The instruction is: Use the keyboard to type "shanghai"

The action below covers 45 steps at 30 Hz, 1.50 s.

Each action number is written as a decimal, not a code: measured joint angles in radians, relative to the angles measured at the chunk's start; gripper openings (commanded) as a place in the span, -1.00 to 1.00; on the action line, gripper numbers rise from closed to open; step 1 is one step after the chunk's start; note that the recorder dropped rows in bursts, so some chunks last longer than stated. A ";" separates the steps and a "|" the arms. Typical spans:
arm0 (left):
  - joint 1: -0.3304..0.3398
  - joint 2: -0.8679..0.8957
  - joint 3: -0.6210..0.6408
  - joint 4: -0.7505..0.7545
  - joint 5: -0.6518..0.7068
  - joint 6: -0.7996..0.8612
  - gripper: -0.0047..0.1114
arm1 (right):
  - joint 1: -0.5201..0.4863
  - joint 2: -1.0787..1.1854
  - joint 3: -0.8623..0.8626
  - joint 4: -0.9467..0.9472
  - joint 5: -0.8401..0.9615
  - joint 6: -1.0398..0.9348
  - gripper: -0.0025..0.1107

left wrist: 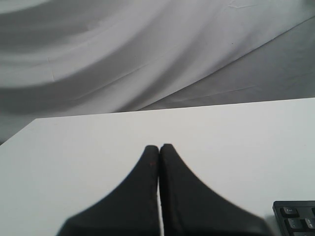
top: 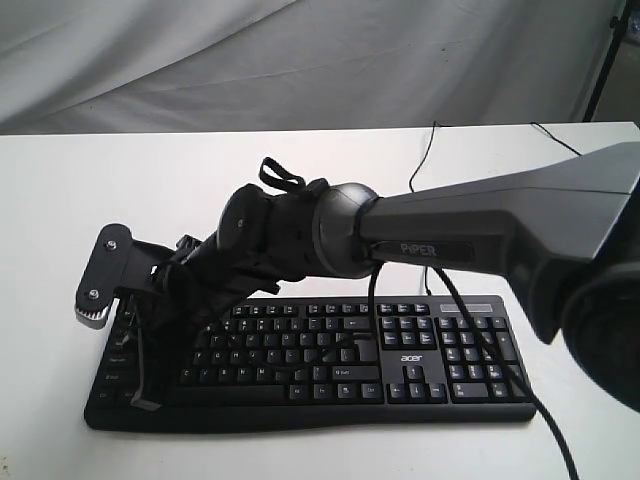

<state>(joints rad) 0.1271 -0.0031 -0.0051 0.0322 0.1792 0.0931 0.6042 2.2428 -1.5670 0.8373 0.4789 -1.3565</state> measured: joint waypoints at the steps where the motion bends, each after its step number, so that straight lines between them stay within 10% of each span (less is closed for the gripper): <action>1: 0.000 0.000 0.000 0.000 0.000 0.000 -0.91 | 0.000 0.000 0.000 0.000 0.000 0.000 -0.96; 20: 0.000 0.000 0.000 0.000 0.000 0.000 -0.91 | -0.268 -0.091 0.050 -0.161 0.382 0.059 -0.96; 45: 0.000 0.000 0.000 0.000 0.000 0.000 -0.91 | -0.272 -0.132 0.168 -0.088 0.293 -0.149 -0.96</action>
<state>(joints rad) 0.1271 -0.0031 -0.0051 0.0322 0.1792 0.0931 0.3326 2.1106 -1.3986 0.7493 0.7721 -1.5059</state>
